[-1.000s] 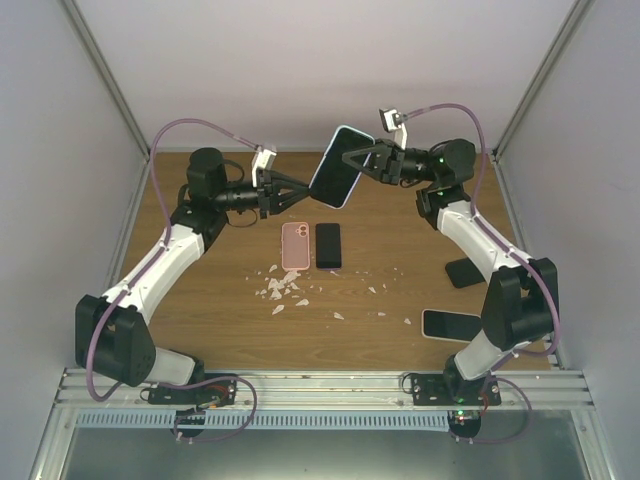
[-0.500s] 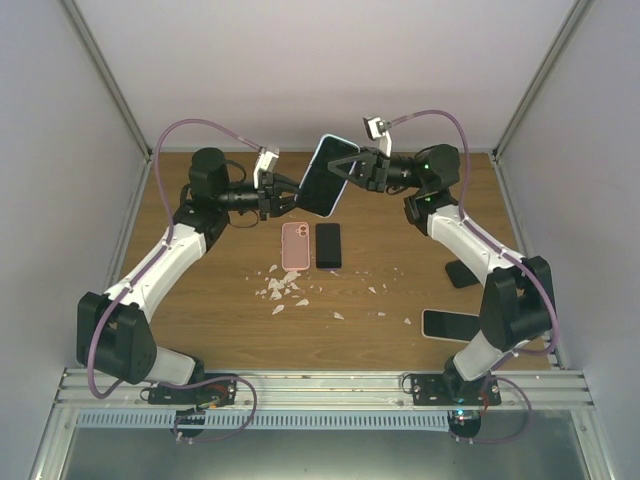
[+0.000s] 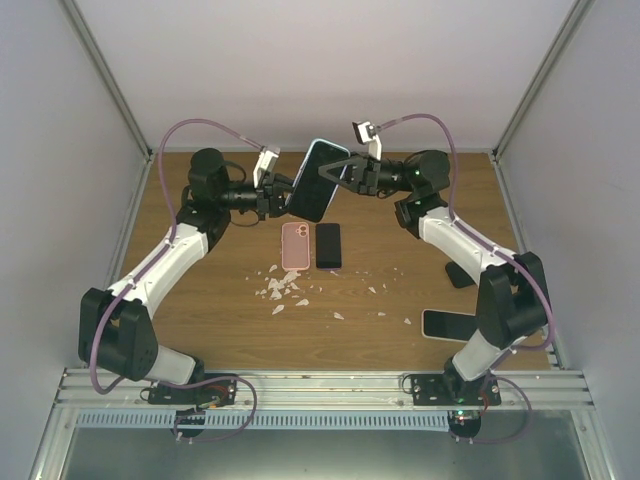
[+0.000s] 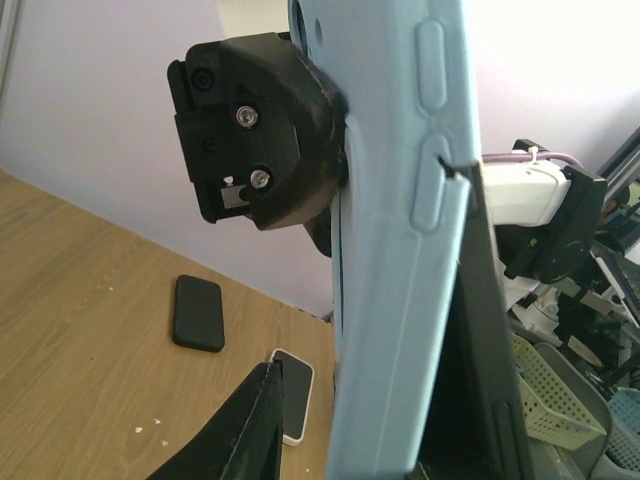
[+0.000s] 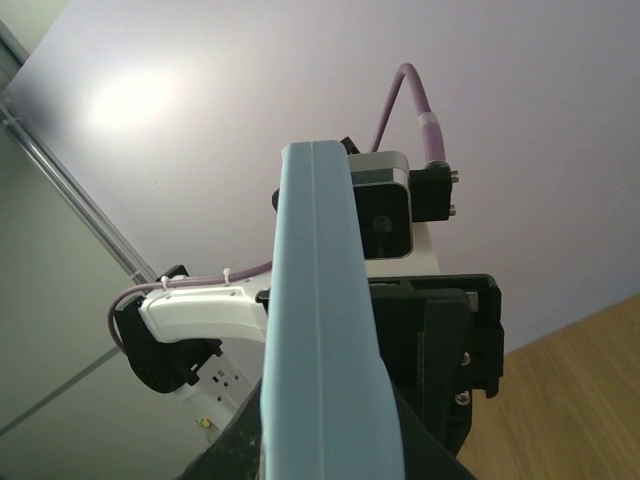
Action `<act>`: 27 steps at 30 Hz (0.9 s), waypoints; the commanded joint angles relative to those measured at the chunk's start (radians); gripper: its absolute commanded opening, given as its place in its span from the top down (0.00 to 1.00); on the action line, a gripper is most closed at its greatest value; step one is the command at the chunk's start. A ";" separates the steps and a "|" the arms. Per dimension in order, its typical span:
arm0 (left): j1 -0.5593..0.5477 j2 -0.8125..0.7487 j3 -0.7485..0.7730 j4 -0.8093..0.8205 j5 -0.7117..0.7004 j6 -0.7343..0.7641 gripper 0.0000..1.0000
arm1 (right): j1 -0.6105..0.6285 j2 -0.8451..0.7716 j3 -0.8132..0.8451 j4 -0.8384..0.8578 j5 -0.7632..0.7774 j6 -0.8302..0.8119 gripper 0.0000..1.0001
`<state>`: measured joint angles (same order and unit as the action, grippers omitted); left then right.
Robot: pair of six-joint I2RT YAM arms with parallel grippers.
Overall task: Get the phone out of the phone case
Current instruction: Remove the phone case from the phone.
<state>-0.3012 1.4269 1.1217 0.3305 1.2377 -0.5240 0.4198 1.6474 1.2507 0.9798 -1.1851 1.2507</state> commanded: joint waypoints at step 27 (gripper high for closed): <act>0.015 0.055 -0.144 0.236 -0.148 -0.279 1.00 | -0.090 0.000 0.060 -0.438 -0.009 -0.279 0.63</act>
<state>-0.3111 1.4704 1.0077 0.4931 1.1477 -0.7116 0.3695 1.6531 1.2827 0.5842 -1.2057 1.0321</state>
